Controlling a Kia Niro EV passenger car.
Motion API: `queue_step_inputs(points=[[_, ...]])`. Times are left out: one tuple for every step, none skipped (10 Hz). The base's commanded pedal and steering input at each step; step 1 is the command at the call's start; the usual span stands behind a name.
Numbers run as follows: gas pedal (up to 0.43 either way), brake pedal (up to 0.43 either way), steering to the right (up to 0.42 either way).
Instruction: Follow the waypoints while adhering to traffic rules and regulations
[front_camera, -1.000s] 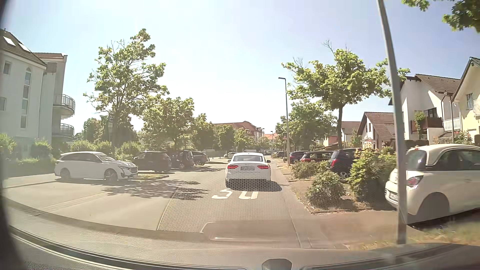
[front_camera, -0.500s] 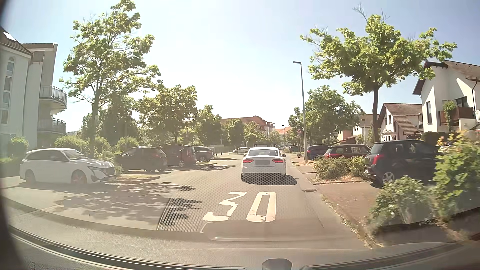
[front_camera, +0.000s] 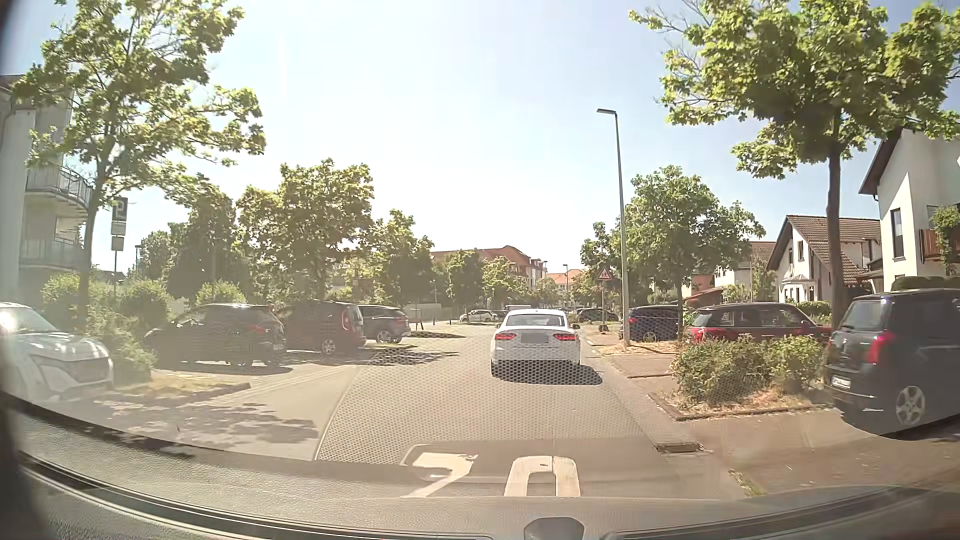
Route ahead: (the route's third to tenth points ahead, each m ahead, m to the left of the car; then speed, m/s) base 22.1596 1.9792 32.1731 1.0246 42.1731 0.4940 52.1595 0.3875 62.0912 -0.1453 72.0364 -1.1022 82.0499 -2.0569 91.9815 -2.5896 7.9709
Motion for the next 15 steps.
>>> queue_step_inputs(points=[[0.118,0.030,0.030],[0.118,0.030,0.030],[0.118,0.030,0.030],[0.118,0.030,0.029],[0.118,0.030,0.028],[0.118,0.030,0.027],[0.118,0.030,0.023],[0.118,0.030,0.016],[0.118,0.030,0.013],[0.118,0.030,0.013],[0.118,0.030,0.012],[0.118,0.030,0.012],[0.118,0.030,0.012],[0.098,0.030,0.012],[0.047,0.030,0.012]])
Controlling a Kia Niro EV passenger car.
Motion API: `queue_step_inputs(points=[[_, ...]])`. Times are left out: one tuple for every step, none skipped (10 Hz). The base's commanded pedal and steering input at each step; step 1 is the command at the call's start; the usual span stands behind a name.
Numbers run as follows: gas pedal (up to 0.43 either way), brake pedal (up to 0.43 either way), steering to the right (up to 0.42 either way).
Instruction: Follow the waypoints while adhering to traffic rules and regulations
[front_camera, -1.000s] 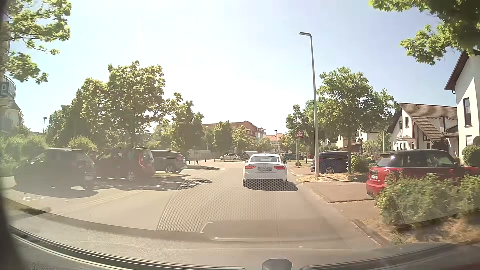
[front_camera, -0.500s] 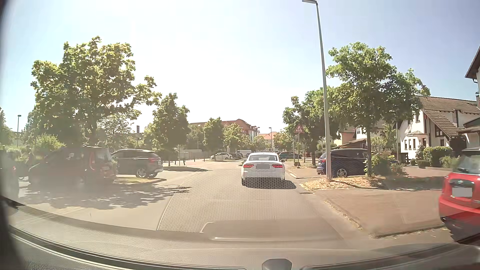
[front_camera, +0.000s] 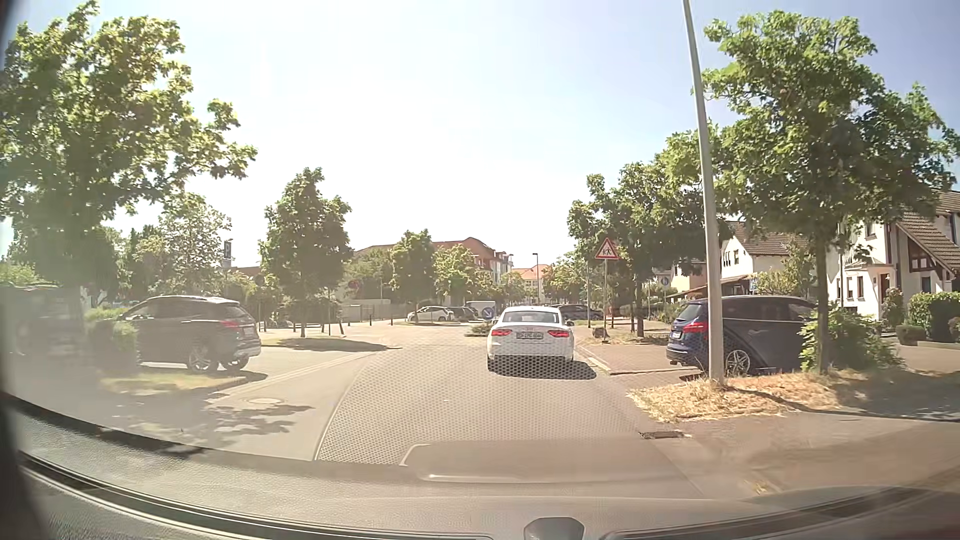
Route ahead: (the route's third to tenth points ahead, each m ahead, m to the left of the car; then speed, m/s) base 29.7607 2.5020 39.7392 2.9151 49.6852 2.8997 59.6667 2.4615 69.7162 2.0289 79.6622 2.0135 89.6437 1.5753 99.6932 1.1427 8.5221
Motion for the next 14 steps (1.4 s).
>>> queue_step_inputs(points=[[0.047,0.030,0.013],[0.020,0.030,0.015],[0.020,0.030,0.016],[0.020,0.030,0.016],[0.020,0.030,0.016],[0.028,0.030,0.017],[0.028,0.030,0.018],[0.028,0.030,0.017],[0.028,0.030,0.018],[0.028,0.030,0.017],[0.028,0.030,0.018],[0.028,0.030,0.019],[0.028,0.030,0.019],[0.028,0.030,0.019]])
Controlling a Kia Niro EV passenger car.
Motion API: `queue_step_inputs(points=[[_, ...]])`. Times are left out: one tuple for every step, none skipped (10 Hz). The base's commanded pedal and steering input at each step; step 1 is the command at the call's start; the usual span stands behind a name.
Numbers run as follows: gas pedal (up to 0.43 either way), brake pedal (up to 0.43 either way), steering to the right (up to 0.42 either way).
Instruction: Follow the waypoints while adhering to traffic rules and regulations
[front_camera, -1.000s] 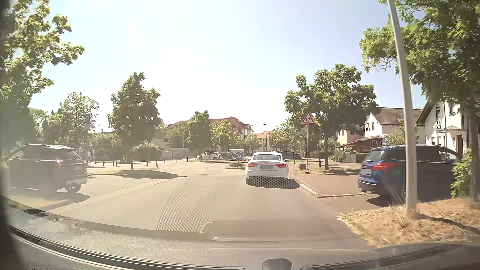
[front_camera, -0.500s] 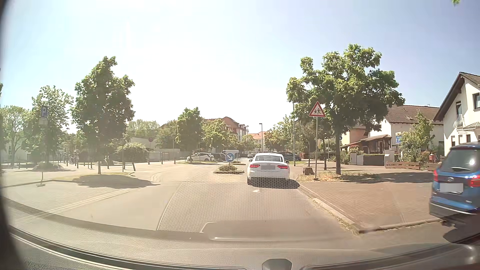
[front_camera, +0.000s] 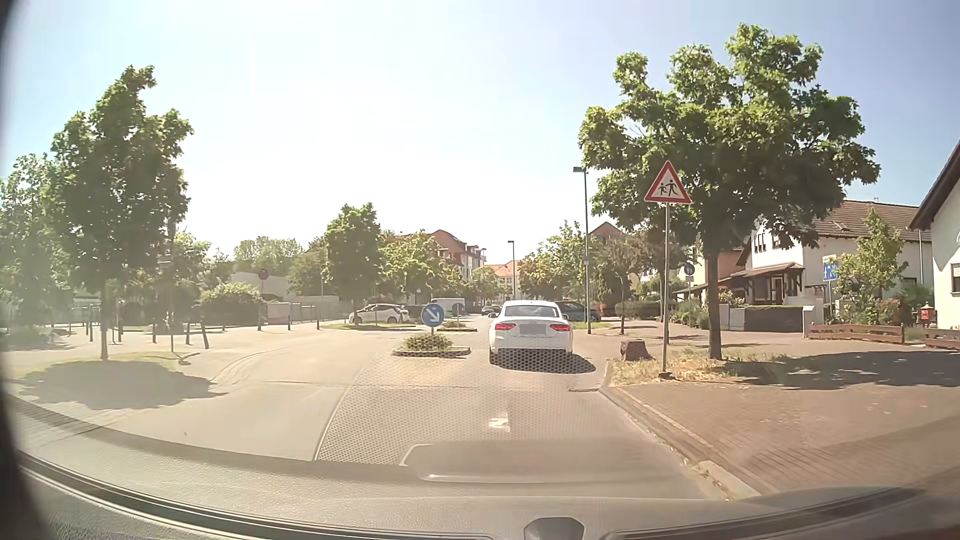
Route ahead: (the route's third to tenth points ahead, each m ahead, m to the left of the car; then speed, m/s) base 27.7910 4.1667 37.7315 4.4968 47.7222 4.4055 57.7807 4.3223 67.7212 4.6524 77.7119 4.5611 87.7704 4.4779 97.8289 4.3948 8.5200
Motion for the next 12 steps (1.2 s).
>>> queue_step_inputs(points=[[0.028,0.030,0.019],[0.020,0.030,0.019],[0.020,0.030,0.019],[0.020,0.030,0.019],[0.020,0.030,0.019],[0.020,0.030,0.017],[0.020,0.030,0.014],[0.020,0.030,0.013],[0.020,0.030,0.013],[0.020,0.030,0.013],[0.020,0.030,0.011],[0.020,0.030,0.007]])
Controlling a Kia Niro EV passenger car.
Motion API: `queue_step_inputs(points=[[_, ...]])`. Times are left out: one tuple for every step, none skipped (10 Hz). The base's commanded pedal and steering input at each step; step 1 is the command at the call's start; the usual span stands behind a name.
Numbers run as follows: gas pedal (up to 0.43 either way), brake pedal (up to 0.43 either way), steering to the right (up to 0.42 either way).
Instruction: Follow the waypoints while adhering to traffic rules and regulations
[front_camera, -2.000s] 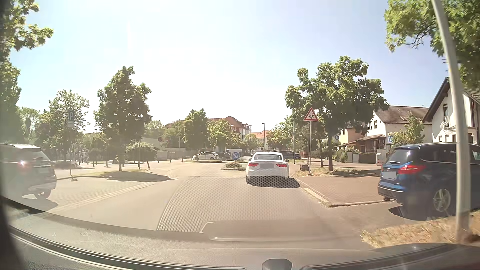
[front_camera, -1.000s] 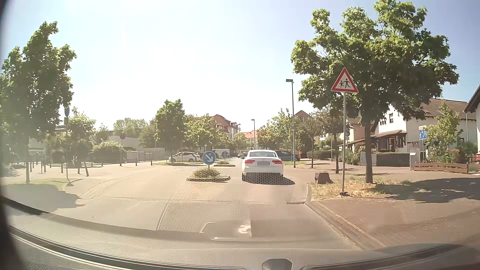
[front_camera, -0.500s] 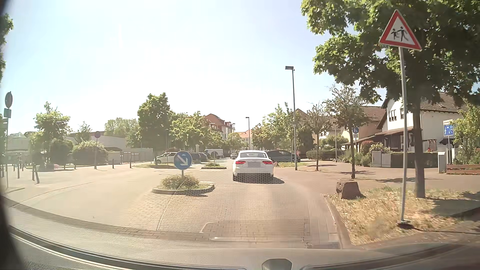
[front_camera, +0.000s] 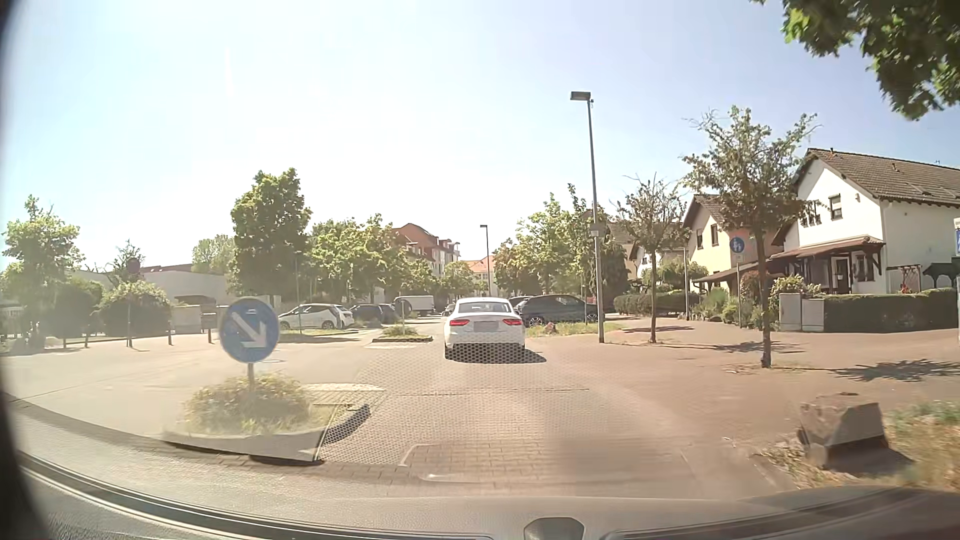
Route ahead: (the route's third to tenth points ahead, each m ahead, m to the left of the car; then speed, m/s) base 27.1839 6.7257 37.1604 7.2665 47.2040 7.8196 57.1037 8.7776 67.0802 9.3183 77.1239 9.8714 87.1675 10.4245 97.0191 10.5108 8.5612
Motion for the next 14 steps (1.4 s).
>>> queue_step_inputs(points=[[0.039,0.030,0.008],[0.039,0.030,0.010],[0.039,0.030,0.005],[0.039,0.030,-0.004],[0.039,0.030,-0.014],[0.039,0.030,-0.023],[0.039,0.030,-0.030],[0.039,0.030,-0.033],[0.039,0.030,-0.035],[0.047,0.030,-0.038],[0.047,0.030,-0.039],[0.047,0.030,-0.040],[0.047,0.030,-0.042],[0.047,0.030,-0.042]])
